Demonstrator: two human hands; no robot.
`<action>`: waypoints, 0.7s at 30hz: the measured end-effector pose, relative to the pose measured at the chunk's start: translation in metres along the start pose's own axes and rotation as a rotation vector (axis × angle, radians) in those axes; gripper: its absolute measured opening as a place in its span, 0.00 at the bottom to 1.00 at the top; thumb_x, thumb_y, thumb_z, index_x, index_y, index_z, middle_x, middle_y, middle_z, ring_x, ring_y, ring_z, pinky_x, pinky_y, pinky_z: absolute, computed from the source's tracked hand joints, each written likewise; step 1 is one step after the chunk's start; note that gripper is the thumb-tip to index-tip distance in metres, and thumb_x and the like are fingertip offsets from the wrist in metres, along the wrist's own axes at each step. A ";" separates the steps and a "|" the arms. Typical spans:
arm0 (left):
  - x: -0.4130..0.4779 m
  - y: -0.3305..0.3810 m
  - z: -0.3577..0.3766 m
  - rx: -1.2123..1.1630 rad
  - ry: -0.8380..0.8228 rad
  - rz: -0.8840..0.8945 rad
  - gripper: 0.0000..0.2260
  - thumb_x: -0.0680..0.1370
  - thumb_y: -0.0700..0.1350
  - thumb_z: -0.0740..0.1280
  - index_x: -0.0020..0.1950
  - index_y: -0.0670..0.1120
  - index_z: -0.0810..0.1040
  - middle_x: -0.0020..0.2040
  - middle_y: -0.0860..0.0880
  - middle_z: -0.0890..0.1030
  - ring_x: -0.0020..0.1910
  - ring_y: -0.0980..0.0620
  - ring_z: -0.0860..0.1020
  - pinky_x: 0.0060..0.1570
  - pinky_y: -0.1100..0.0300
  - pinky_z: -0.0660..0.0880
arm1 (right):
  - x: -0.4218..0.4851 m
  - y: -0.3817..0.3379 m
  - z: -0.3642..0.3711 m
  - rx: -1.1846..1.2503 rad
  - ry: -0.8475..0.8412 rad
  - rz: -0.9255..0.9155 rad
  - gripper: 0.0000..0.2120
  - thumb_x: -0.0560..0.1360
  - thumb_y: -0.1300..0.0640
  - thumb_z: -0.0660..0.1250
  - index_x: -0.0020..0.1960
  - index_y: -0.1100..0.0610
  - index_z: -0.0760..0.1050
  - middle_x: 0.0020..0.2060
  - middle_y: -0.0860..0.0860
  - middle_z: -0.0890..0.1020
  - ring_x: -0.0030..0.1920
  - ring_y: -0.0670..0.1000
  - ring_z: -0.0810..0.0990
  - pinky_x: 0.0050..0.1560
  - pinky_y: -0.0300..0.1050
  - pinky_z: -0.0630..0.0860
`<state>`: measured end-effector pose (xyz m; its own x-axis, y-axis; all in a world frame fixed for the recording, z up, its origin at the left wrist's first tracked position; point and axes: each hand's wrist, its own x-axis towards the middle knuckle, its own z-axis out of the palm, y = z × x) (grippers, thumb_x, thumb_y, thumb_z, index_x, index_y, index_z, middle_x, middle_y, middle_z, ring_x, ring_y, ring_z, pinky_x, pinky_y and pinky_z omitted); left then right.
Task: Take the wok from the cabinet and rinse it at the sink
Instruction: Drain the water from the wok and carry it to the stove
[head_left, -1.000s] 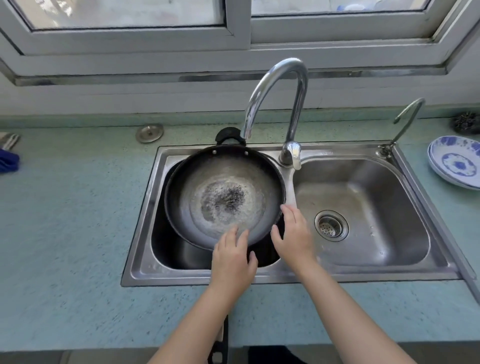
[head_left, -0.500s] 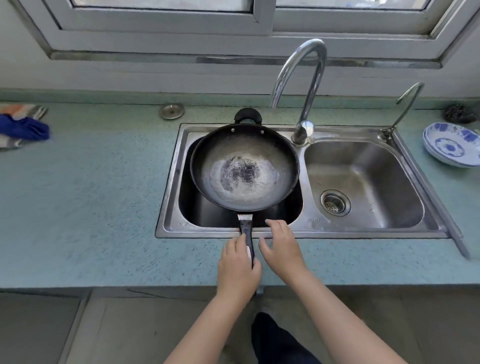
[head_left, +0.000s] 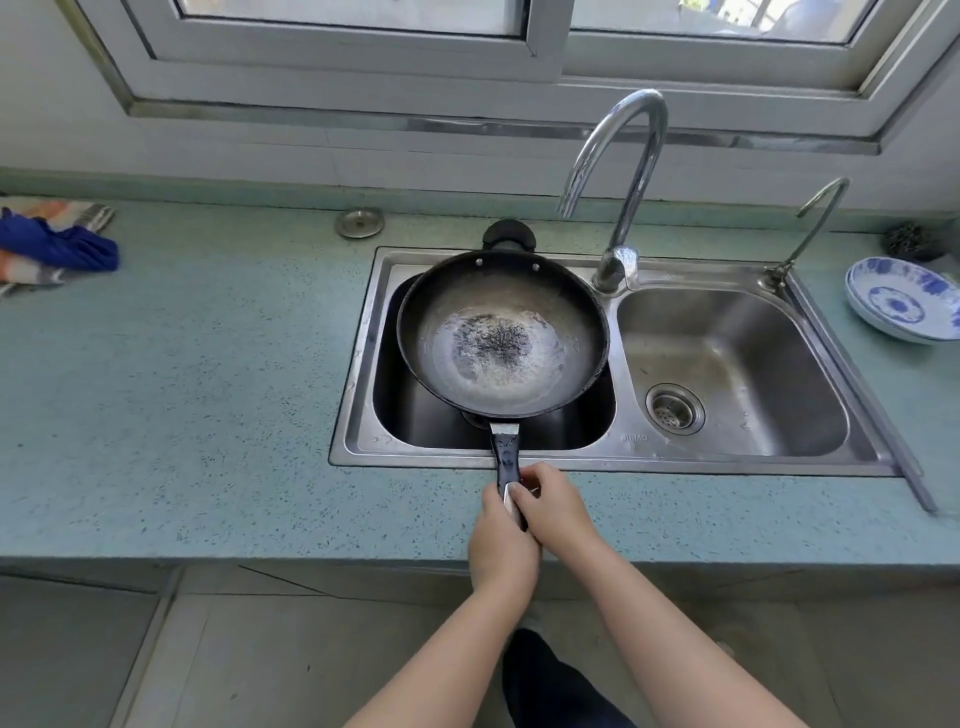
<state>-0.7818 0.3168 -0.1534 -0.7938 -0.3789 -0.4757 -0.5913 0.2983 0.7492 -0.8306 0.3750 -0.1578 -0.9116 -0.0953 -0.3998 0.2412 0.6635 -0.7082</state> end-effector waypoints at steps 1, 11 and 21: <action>0.001 0.000 0.000 -0.017 -0.005 -0.005 0.11 0.78 0.47 0.59 0.60 0.48 0.67 0.47 0.42 0.81 0.45 0.41 0.79 0.41 0.52 0.74 | 0.001 0.000 -0.001 0.018 -0.002 0.017 0.10 0.76 0.59 0.63 0.56 0.60 0.76 0.51 0.53 0.81 0.46 0.48 0.74 0.47 0.40 0.67; 0.013 -0.017 -0.024 -0.299 -0.059 -0.012 0.14 0.69 0.39 0.69 0.45 0.56 0.70 0.39 0.45 0.79 0.32 0.45 0.75 0.33 0.50 0.75 | 0.013 -0.004 -0.004 0.336 -0.252 0.153 0.12 0.75 0.59 0.65 0.58 0.61 0.75 0.50 0.56 0.81 0.47 0.50 0.79 0.37 0.36 0.72; 0.010 -0.007 -0.029 -0.659 -0.160 -0.078 0.17 0.63 0.38 0.64 0.52 0.46 0.73 0.36 0.42 0.76 0.18 0.51 0.67 0.19 0.65 0.65 | 0.022 -0.019 -0.001 0.996 -0.517 0.288 0.07 0.75 0.69 0.60 0.51 0.63 0.72 0.46 0.60 0.83 0.48 0.57 0.81 0.54 0.50 0.76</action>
<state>-0.7810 0.2854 -0.1501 -0.7937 -0.2280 -0.5639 -0.4780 -0.3393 0.8101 -0.8555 0.3609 -0.1526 -0.5910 -0.4806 -0.6479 0.7825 -0.1463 -0.6053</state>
